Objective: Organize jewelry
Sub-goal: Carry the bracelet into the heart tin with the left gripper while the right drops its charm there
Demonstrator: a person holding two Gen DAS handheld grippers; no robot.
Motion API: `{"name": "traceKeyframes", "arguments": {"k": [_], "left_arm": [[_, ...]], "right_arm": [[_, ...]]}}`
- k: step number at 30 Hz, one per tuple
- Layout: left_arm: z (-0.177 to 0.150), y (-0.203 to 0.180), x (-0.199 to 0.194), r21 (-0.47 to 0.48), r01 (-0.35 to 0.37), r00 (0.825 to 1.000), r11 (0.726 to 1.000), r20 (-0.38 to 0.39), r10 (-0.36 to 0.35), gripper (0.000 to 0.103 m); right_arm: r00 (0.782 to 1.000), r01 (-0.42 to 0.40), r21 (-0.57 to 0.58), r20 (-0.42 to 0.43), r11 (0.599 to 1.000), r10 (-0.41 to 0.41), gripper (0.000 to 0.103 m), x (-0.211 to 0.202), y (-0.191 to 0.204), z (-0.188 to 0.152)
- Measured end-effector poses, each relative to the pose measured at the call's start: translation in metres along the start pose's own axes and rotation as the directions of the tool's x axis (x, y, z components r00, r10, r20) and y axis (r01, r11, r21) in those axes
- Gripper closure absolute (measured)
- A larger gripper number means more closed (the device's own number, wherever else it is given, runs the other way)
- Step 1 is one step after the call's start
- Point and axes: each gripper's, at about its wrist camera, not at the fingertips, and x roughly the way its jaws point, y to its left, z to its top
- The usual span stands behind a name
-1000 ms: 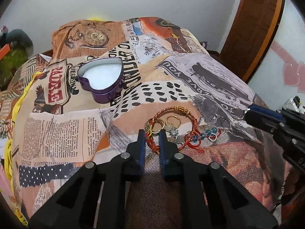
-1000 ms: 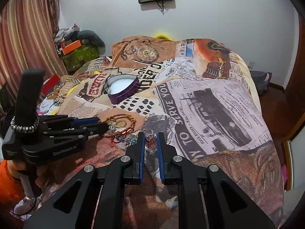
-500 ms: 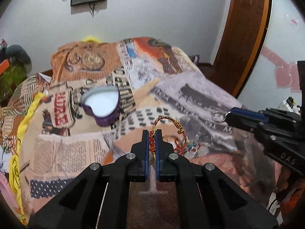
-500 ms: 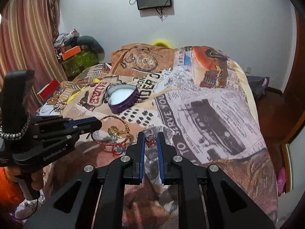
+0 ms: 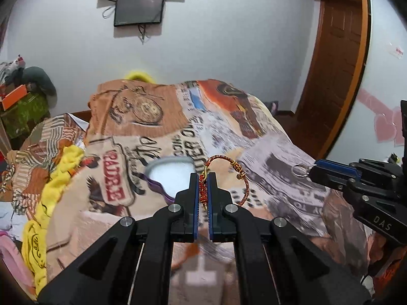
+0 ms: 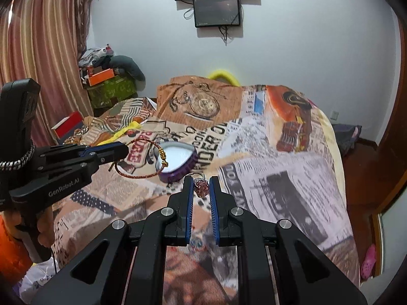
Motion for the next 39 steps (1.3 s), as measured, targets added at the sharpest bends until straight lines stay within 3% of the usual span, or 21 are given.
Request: {"name": "traceKeyframes", "arguments": {"k": [7, 18, 30, 39], "left_arm": [[0.016, 0.034, 0.010, -0.041, -0.035, 0.999, 0.999, 0.013, 0.036, 0.099], [0.027, 0.072, 0.053, -0.067, -0.045, 0.998, 0.997, -0.036, 0.043, 0.099], [0.022, 0.085, 0.115, -0.083, -0.008, 0.988, 0.996, -0.155, -0.005, 0.099], [0.013, 0.089, 0.148, -0.101, 0.016, 0.972, 0.995, -0.233, -0.039, 0.099]], "right_arm": [[0.999, 0.017, -0.064, 0.031, 0.998, -0.015, 0.092, 0.014, 0.014, 0.026], [1.000, 0.021, -0.168, 0.023, 0.986, -0.017, 0.092, 0.057, 0.033, 0.057], [0.994, -0.052, -0.194, -0.109, 0.980, 0.031, 0.092, 0.120, 0.038, 0.065], [0.962, -0.127, -0.154, -0.260, 0.980, 0.084, 0.092, 0.169, 0.029, 0.063]]}}
